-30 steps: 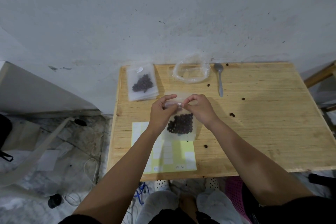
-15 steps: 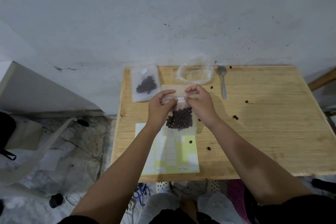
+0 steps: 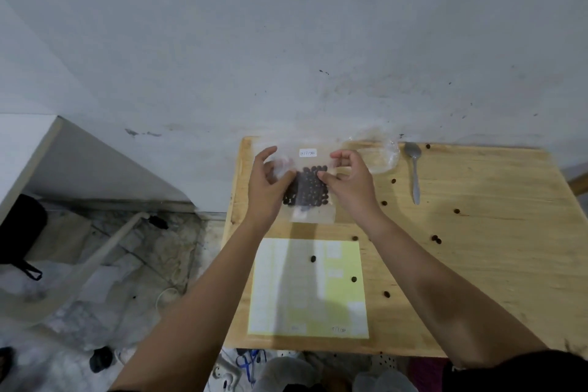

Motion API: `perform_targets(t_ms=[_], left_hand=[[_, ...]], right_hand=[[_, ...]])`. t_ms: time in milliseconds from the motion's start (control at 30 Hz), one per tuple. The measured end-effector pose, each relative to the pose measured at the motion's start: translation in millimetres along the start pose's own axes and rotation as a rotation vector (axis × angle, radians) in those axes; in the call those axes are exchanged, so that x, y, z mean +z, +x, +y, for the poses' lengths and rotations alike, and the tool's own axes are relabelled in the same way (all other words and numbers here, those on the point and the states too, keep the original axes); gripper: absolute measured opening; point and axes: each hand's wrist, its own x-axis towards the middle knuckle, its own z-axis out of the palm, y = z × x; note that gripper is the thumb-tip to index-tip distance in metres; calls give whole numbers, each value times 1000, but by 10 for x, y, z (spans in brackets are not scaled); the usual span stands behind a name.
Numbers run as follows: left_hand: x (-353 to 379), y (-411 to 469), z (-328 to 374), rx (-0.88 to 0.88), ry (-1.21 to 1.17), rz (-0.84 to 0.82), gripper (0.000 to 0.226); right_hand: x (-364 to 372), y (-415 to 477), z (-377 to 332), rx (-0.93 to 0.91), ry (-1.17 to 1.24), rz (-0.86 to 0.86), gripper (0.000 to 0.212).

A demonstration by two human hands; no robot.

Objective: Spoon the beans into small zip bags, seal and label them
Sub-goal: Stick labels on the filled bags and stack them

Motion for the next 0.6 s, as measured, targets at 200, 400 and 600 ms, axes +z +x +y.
perform_targets(t_ms=[200,400,600], left_hand=[[-161,290,-70,-28,-57,55,45],[-310,639,-201,-103,96,53,51],[-360,793,-377,-144,250,-17,64]], right_hand=[[347,221,-9,-25,-77,35,38],[636,351,128,-51,-196,-120,61],[819,444,321,-76,-373,-185,64]])
